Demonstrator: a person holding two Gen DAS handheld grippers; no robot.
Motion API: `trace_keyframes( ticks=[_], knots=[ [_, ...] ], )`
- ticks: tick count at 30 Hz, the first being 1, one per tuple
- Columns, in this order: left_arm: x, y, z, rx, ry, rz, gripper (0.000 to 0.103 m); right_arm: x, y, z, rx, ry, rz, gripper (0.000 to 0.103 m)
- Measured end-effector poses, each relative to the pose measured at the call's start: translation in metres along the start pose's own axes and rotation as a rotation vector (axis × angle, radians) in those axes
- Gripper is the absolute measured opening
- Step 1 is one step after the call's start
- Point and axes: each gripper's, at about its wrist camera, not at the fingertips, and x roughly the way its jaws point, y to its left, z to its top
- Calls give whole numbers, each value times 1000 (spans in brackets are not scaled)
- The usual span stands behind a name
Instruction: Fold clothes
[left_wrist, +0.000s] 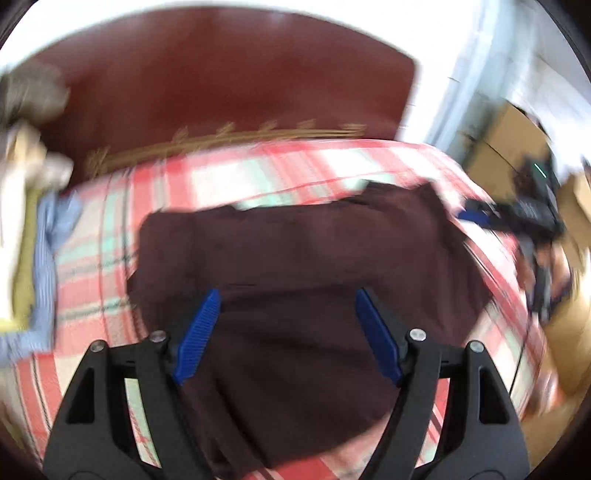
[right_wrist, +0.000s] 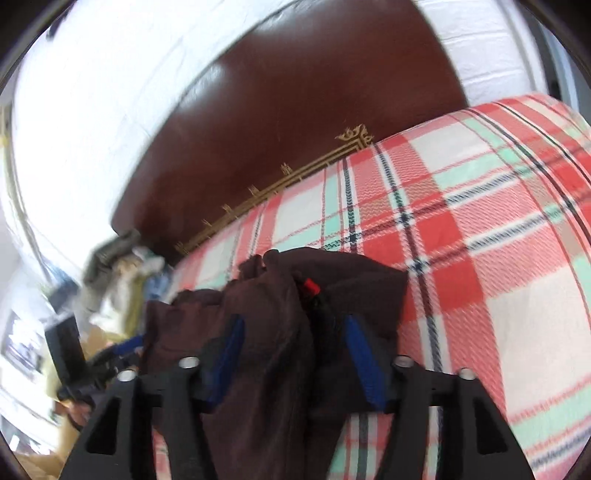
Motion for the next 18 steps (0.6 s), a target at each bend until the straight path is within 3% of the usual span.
trace_keyframes(
  ticks=[4, 8, 14, 18],
  knots=[
    [-12, -85, -18, 278, -33, -110, 84, -21, -13, -14, 60, 3, 27, 72],
    [13, -157, -31, 454, 26, -178, 84, -30, -23, -26, 108, 7, 63, 77],
    [71, -214, -35, 608, 92, -75, 84, -29, -32, -31, 148, 20, 94, 81],
    [93, -220, -29, 587, 135, -40, 84, -21, -36, -25, 164, 20, 104, 85]
  ],
)
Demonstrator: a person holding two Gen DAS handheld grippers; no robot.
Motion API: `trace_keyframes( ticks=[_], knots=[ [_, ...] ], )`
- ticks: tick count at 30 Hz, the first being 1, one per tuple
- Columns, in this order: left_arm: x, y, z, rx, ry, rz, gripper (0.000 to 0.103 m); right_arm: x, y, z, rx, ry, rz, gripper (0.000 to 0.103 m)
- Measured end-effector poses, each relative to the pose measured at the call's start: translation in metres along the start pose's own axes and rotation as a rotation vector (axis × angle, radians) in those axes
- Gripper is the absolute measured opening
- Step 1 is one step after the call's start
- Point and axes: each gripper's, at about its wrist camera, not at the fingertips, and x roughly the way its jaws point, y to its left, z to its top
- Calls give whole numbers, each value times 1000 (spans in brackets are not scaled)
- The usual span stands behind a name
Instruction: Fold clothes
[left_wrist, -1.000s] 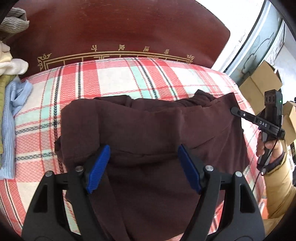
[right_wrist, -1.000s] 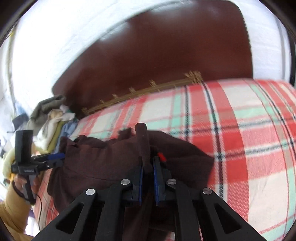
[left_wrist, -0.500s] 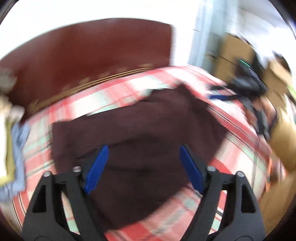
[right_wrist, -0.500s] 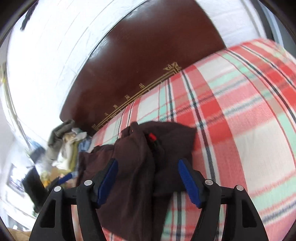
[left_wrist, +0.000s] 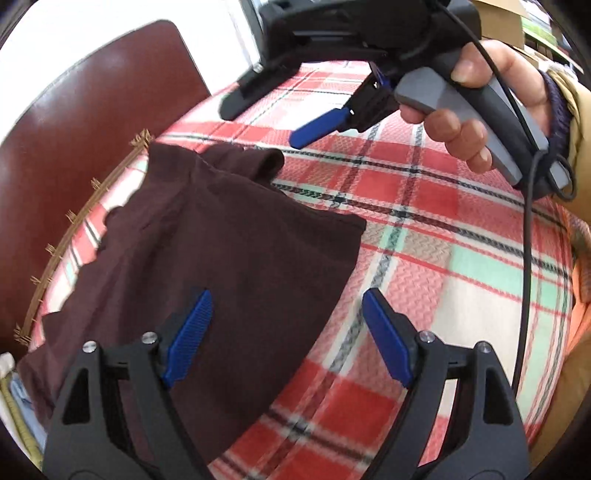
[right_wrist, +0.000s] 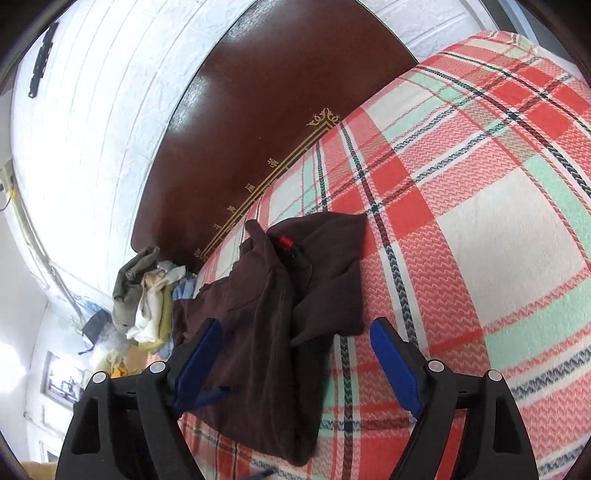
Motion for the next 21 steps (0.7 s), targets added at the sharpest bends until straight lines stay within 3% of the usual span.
trace_keyframes(
  ticks=[9, 14, 16, 19, 20, 21],
  knots=[
    [22, 15, 1, -128, 22, -45, 85, 53, 4, 19, -19, 60, 9, 87],
    [25, 23, -4, -208, 18, -69, 84, 69, 10, 23, -39, 62, 64, 88],
    [26, 25, -3, -234, 16, -71, 81, 72, 12, 22, -55, 64, 69, 93],
    [25, 29, -4, -279, 12, -82, 67, 75, 19, 18, -95, 68, 51, 93],
    [24, 32, -5, -296, 10, -85, 61, 77, 22, 17, -117, 75, 35, 90],
    [24, 34, -5, -312, 9, -88, 55, 80, 23, 16, -126, 86, 21, 81]
  ],
)
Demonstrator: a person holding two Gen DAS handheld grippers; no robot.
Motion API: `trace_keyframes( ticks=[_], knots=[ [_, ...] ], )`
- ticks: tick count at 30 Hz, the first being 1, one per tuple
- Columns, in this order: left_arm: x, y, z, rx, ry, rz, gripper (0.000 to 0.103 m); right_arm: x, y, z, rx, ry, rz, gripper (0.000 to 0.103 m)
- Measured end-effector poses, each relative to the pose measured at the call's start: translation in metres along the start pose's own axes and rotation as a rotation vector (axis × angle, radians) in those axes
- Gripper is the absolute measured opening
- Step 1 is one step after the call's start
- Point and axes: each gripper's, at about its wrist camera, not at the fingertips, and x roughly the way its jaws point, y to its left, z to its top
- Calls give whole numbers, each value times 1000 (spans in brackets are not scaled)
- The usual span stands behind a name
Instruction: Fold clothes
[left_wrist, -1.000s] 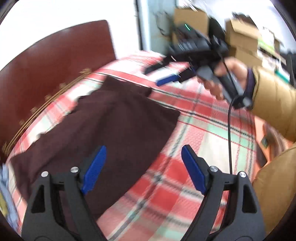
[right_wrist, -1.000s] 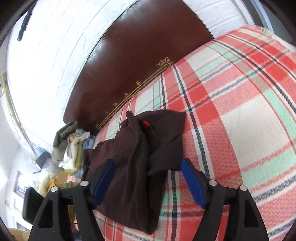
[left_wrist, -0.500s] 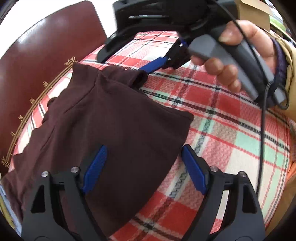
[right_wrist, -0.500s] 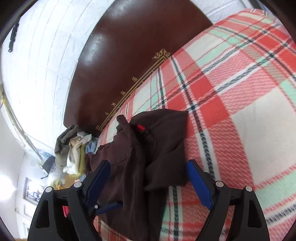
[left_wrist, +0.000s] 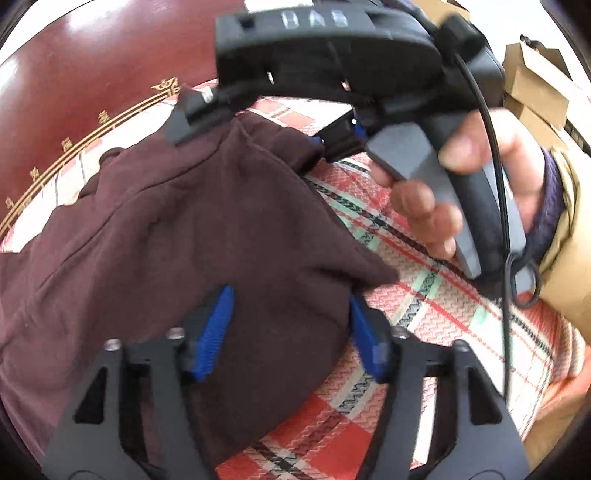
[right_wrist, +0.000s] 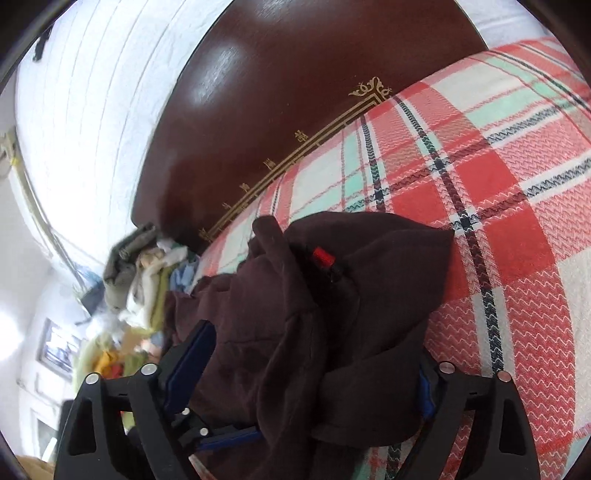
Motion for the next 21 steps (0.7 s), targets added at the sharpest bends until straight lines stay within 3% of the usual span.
trace_keyframes(
  ticks=[1, 3, 6, 15, 21],
  knots=[
    [-1, 2, 0, -16, -2, -3, 51, 3, -2, 1, 8, 21, 0, 55],
    [-3, 9, 0, -58, -3, -11, 35, 11, -9, 1, 49, 65, 5, 21],
    [-12, 23, -3, -145, -13, -54, 13, 11, -8, 3, 59, 75, 1, 19],
    [-77, 47, -13, -306, -149, -193, 13, -14, 69, 24, -35, 18, 17, 18],
    [-128, 87, -31, -433, -265, -258, 13, -1, 139, 33, -113, 32, 17, 18]
  ],
)
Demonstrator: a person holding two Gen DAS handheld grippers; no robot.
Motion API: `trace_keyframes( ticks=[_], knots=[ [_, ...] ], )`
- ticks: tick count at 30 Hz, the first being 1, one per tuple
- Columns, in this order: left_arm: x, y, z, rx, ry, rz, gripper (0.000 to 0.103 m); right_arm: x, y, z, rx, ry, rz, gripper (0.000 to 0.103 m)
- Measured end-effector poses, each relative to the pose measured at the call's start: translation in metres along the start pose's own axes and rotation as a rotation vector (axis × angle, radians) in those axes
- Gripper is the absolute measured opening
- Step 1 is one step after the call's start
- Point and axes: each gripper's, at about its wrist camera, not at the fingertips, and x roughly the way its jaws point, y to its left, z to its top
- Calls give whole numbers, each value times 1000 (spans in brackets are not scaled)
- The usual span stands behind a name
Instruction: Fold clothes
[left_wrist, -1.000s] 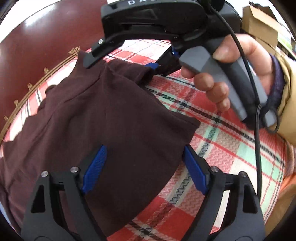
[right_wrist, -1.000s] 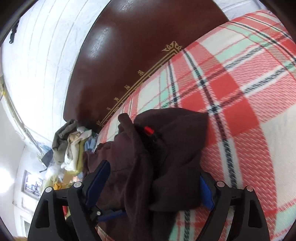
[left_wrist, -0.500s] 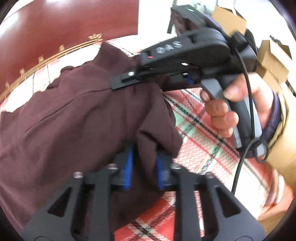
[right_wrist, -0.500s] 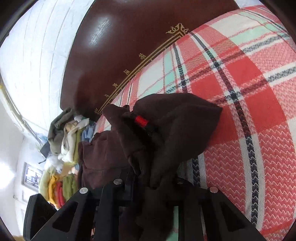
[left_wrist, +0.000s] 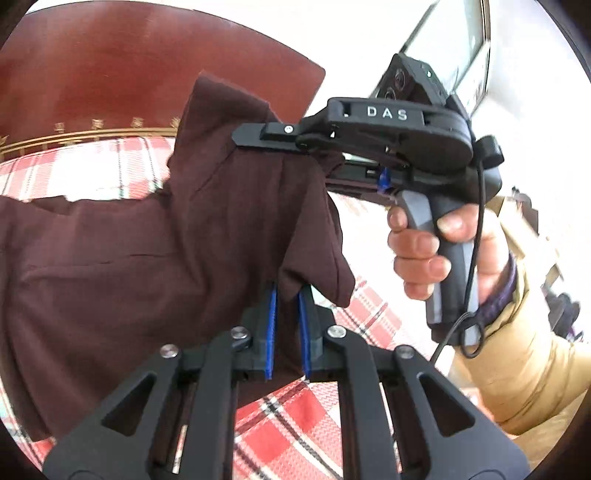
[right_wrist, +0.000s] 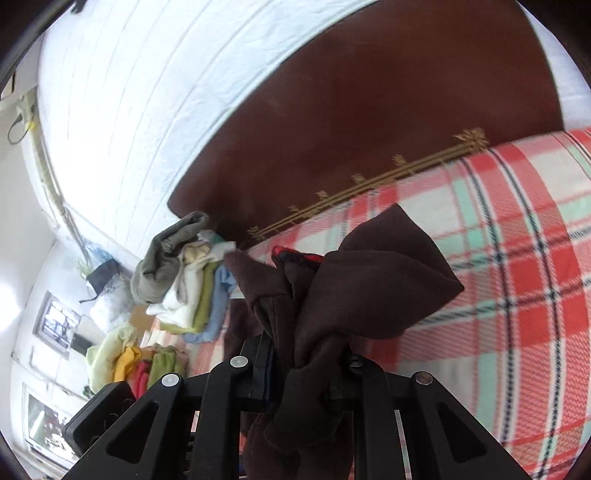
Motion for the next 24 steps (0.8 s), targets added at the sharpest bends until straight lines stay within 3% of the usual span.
trace_keyframes(
  ticks=[7, 14, 18, 21, 24],
  knots=[
    [-72, 43, -15, -127, -119, 2, 13, 60, 77, 3, -97, 67, 8, 17],
    [-117, 90, -40, -237, -165, 42, 13, 136, 115, -22, -123, 158, -21, 17],
    [-123, 109, -56, -271, -159, 71, 13, 176, 115, -38, -114, 222, -70, 18],
    [-122, 123, -67, -309, -143, 69, 13, 194, 113, -49, -112, 265, -77, 26],
    [-120, 132, -75, -337, -127, 73, 13, 191, 117, -51, -100, 287, -10, 49]
  ],
)
